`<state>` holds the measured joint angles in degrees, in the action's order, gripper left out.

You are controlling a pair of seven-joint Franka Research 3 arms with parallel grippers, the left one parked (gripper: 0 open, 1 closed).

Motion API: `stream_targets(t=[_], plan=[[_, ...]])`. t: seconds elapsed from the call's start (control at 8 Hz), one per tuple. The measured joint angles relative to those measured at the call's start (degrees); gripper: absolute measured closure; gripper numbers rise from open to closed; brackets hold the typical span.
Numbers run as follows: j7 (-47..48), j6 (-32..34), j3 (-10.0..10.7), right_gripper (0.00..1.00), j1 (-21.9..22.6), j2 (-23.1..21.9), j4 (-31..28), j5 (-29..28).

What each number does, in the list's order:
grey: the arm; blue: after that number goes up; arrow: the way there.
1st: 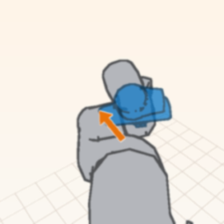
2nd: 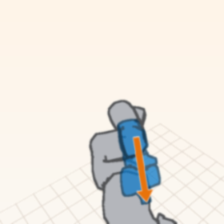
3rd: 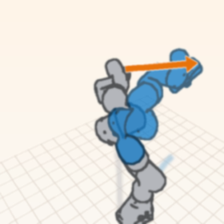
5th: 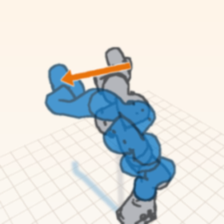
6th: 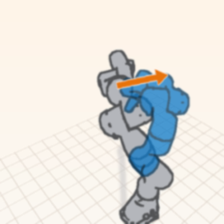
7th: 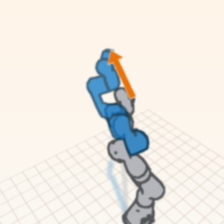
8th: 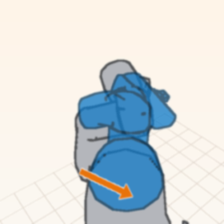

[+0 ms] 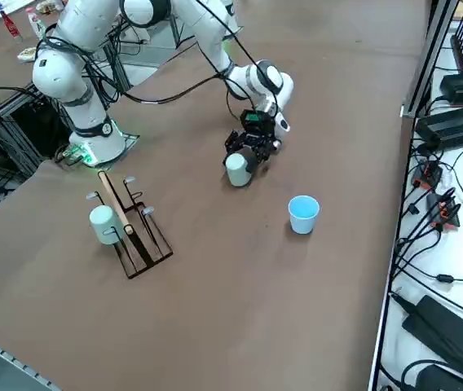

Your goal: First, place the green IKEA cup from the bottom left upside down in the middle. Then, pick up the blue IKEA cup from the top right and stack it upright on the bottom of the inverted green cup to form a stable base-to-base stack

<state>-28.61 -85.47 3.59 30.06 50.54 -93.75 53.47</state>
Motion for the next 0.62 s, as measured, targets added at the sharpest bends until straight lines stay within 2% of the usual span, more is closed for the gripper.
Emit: stream_targets(t=[0.5,0.62], plan=[[0.01,-1.49,0.0,0.11,-0.13,0.02,0.0,-0.91],[0.02,-1.63,0.0,0.06,-0.15,0.03,0.0,-1.05]])
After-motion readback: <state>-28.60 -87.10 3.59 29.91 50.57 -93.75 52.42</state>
